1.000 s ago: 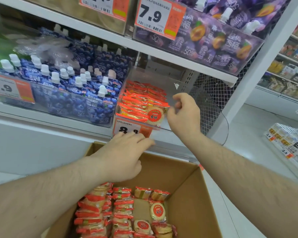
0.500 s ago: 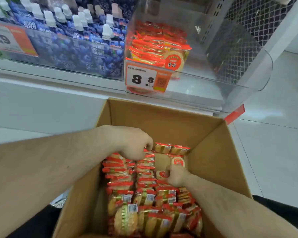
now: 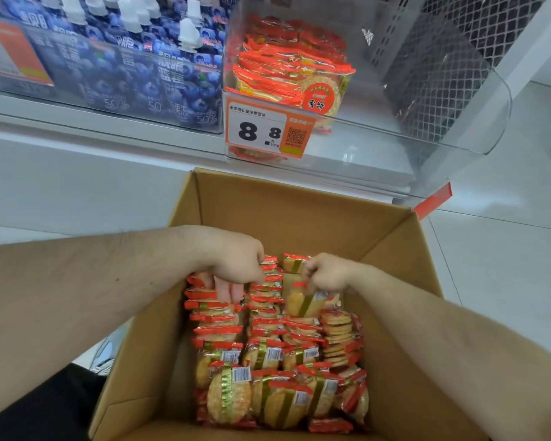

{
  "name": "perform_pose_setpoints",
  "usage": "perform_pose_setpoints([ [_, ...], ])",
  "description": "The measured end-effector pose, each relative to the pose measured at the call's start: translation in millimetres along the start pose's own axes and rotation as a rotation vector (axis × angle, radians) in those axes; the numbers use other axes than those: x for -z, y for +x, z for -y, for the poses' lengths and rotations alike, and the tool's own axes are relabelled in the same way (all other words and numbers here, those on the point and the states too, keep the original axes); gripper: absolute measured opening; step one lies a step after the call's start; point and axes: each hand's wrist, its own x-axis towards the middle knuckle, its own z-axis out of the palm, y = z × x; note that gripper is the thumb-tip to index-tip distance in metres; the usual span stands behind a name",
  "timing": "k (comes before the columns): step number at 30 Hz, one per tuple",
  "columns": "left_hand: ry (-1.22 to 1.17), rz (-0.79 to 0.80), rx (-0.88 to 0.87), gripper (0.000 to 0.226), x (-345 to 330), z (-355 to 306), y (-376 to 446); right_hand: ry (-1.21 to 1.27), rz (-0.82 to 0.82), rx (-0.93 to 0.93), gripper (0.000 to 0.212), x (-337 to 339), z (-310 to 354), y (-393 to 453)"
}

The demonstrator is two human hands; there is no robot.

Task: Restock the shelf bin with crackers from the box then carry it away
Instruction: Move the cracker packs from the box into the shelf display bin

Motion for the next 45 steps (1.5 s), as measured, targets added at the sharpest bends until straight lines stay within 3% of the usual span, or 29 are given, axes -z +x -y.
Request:
perform_pose_setpoints([
  [2,-0.167,0.090,0.043,0.056,-0.8,3.1,3.9,0.236,0.073,0.086,0.019,22.0,19.7,-17.0],
  [5,-0.412,0.087,0.049,0.062,-1.4,3.5,5.7,0.548,0.237,0.270,0.027,26.6,38.5,-31.7],
  [9,-0.533,0.123,0.117,0.047,-0.7,6.6,8.7,0.626,0.245,0.361,0.043,15.2,35.3,-23.4],
  [13,-0.726,0.193,0.221,0.051,-0.8,10.9,8.0,0.807,0.175,0.378,0.044,-0.9,28.9,-12.0],
  [15,-0.852,0.165,0.229,0.055,-0.5,11.0,12.1,0.844,0.177,0.419,0.044,-7.5,34.2,-11.9],
  [18,-0.993,0.057,0.226,0.051,-1.5,13.5,18.3,0.882,0.310,0.492,0.030,-7.2,42.9,-16.6],
  [21,-0.914,-0.086,0.221,0.026,-4.5,20.6,23.9,1.099,0.349,0.384,0.019,-7.8,28.6,-5.9],
  [22,-0.853,-0.135,0.204,0.017,-5.4,23.3,26.0,1.054,0.260,0.283,0.018,-13.0,19.3,0.6],
  [24,-0.745,-0.205,0.142,0.018,-5.9,26.3,28.0,0.625,0.080,0.037,0.019,-32.1,-5.7,13.8],
  [27,-0.660,-0.247,0.062,0.028,-5.9,26.6,27.6,-0.057,0.126,-0.175,0.037,-73.9,-41.8,20.0],
  [31,-0.605,-0.297,-0.019,0.042,-5.9,23.5,25.1,-0.291,0.132,-0.212,0.037,-116.0,-67.5,14.9],
  [37,-0.684,-0.282,-0.086,0.085,-2.3,15.7,16.9,-0.491,0.120,-0.069,0.022,-69.8,-52.8,2.4],
  [41,-0.707,-0.293,-0.149,0.103,4.7,9.5,3.7,-0.584,-0.230,0.164,0.015,-9.1,-26.6,-31.4],
  [45,-0.671,-0.366,-0.229,0.096,15.3,7.3,-9.9,-0.477,-0.656,0.564,0.032,32.0,-8.1,-91.9],
])
